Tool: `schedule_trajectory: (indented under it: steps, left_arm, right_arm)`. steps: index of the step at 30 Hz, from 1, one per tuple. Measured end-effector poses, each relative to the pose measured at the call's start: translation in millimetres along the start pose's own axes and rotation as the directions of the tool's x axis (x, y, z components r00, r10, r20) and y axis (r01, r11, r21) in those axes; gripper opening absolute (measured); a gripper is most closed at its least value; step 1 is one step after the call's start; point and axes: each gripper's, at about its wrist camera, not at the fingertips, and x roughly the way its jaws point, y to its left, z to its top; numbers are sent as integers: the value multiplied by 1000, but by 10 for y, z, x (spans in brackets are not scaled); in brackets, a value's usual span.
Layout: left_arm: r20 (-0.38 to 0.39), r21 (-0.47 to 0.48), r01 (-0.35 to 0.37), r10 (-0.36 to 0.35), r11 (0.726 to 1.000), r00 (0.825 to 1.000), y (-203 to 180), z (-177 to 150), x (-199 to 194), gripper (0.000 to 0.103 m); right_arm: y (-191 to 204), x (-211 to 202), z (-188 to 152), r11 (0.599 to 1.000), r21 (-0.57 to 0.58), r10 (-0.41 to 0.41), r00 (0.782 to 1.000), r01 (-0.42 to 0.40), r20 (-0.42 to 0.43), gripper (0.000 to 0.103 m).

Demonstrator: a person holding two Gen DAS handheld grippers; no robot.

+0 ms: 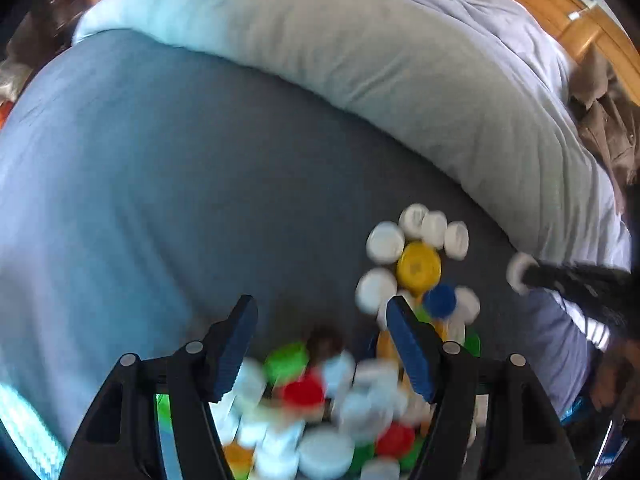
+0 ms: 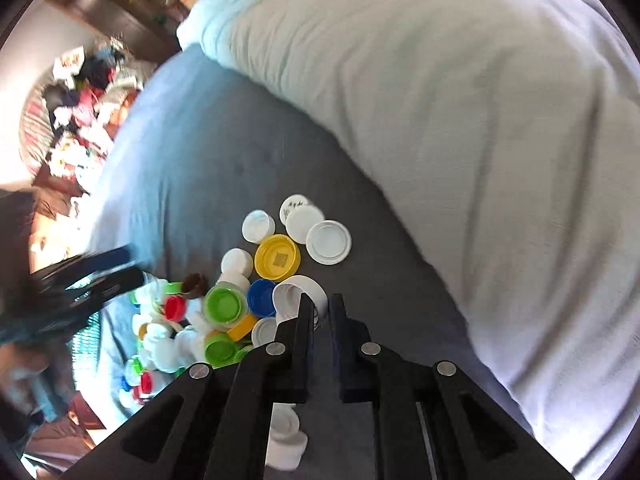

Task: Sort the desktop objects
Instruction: 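Return to the pile and grasp a white cap with the right tool, then grasp a white cap with the left tool while the right tool holds its cap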

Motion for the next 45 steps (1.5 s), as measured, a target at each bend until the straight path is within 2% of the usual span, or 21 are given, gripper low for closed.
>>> schedule_trajectory:
  steps: [2, 7, 11, 15, 18, 21, 26, 29, 35, 37, 42, 45]
  left_arm:
    - [-1, 5, 32, -32, 999, 999, -56, 142, 179, 70]
    - [-14, 74, 8, -7, 997, 1000, -251, 305, 483, 70]
    - [-61, 62, -14, 17, 998, 998, -225, 318, 725, 70]
    - [-48, 68, -38, 41, 997, 998, -219, 348, 760, 69]
    - [-39, 47, -32, 34, 998, 999, -162, 369, 737, 55]
    - [-42, 45, -21, 23, 999, 999, -121, 397, 710, 32]
    - [-43, 0, 6, -6, 1000, 999, 33, 372, 638, 31]
    - [-31, -27, 31, -32, 999, 999, 126, 326, 480, 31]
    - [26, -36, 40, -39, 999, 999, 215, 226, -213, 31]
    - [34, -52, 26, -24, 998, 999, -23, 228, -326, 31]
    - [71, -118, -28, 37, 993, 997, -205, -44, -957, 31]
    - [82, -142, -73, 85, 987, 993, -96, -228, -1345, 31]
  right_arm:
    - [-36, -73, -11, 1000, 15, 10, 1000, -10, 7, 8]
    - [-234, -125, -139, 997, 77, 25, 1000, -26, 6, 8]
    - [-355, -52, -147, 994, 103, 34, 999, -33, 1, 8]
    - [-432, -39, -185, 993, 106, 44, 999, -43, -2, 8]
    - [-436, -29, -195, 994, 99, 52, 999, -51, -2, 8]
    - [-420, -47, -172, 994, 90, 57, 998, -57, 5, 8]
    - [-443, -49, -131, 995, 89, 50, 999, -50, 12, 9]
    - [-477, -95, -109, 995, 92, 48, 999, -50, 16, 9]
    - [-353, -270, -33, 994, 88, 60, 998, -63, 32, 9]
    - [-255, -347, 17, 995, 78, 64, 997, -67, 38, 9]
    - [205, -626, 243, 996, 14, 90, 994, -91, 60, 9]
    - [596, -838, 392, 992, -48, 117, 990, -114, 77, 9]
